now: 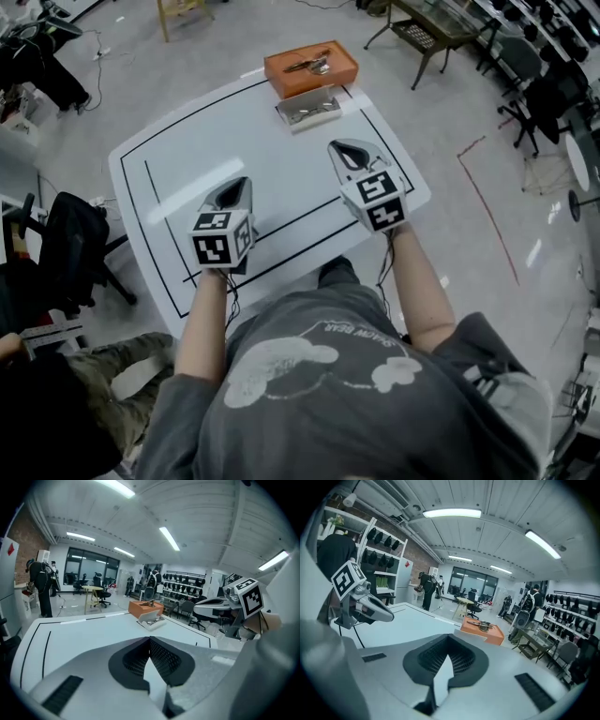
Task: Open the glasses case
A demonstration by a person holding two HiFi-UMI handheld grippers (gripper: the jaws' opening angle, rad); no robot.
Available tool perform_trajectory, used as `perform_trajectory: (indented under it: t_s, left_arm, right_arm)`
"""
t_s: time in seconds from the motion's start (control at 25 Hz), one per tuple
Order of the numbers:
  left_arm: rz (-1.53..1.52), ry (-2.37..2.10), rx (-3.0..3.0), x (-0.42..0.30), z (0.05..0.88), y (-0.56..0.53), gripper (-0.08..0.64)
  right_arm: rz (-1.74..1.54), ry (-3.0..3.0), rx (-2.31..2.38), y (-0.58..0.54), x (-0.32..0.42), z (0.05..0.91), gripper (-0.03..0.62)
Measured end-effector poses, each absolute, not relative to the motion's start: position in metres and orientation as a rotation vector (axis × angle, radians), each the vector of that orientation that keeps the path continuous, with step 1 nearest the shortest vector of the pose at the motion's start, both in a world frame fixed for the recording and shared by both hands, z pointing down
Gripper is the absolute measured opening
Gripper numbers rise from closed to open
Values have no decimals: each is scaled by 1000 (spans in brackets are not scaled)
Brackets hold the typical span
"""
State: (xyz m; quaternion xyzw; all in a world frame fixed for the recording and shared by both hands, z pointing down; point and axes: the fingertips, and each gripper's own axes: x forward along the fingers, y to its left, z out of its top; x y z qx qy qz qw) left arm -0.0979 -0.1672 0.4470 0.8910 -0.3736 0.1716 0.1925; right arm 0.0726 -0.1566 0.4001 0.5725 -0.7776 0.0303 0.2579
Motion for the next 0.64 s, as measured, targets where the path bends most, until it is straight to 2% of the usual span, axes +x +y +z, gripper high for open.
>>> perform_trajectory:
  t_s: [0.64]
  left_arm:
    - [513, -893, 2545, -152, 459, -80, 2]
  right_arm:
    - [155, -2023, 1634, -42, 7, 418, -2]
